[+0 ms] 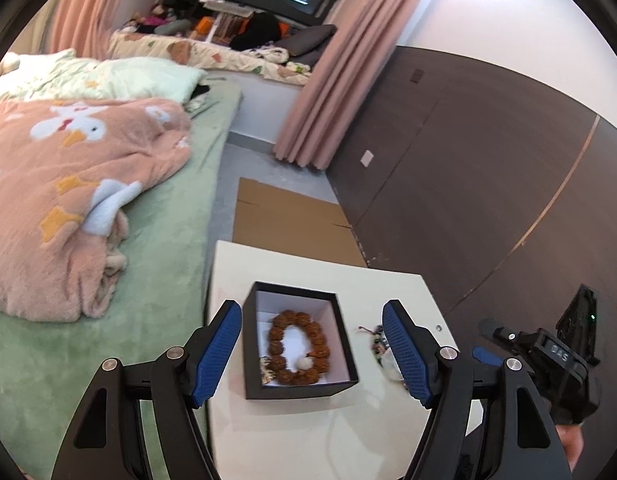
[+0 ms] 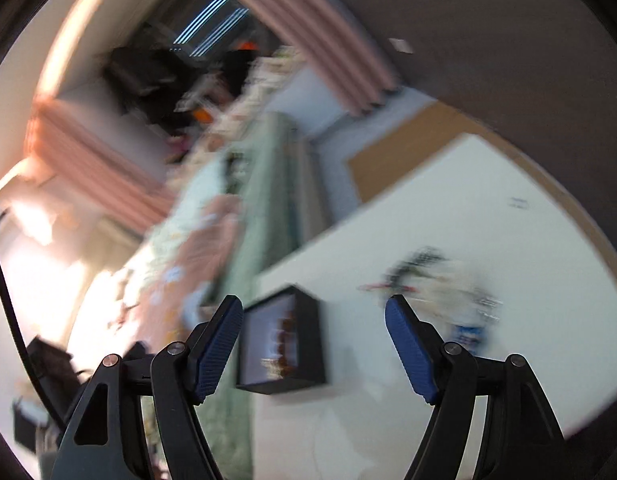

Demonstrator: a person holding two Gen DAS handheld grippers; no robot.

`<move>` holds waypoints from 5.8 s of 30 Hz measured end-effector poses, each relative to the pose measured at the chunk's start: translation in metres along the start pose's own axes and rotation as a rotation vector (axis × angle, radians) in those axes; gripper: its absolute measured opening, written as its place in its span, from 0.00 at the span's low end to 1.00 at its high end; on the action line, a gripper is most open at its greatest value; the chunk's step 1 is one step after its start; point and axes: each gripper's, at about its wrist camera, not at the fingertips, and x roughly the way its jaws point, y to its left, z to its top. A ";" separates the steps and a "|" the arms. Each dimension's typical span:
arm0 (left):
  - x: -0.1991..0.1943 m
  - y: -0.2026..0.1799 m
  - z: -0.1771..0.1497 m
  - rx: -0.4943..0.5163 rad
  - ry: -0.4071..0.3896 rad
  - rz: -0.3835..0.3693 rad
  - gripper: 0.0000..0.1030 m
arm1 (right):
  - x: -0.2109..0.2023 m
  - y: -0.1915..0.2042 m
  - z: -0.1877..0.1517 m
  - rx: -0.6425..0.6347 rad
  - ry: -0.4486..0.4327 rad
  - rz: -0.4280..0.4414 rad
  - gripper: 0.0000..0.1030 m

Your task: Organize jewelry

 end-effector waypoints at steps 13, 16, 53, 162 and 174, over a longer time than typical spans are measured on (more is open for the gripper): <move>0.050 -0.080 -0.032 0.141 0.100 -0.090 0.72 | -0.028 -0.060 0.013 0.112 0.022 -0.196 0.72; 0.060 -0.098 -0.042 0.182 0.128 -0.101 0.72 | -0.027 -0.072 0.016 0.149 0.044 -0.223 0.72; 0.183 -0.149 -0.078 0.272 0.338 -0.109 0.01 | 0.013 -0.135 0.066 0.262 0.098 -0.307 0.62; 0.075 -0.066 -0.017 0.078 0.104 -0.034 0.79 | -0.026 -0.047 0.033 -0.017 0.035 -0.070 0.83; 0.112 -0.115 -0.050 0.206 0.214 -0.079 0.63 | -0.028 -0.098 0.037 0.080 0.121 -0.211 0.82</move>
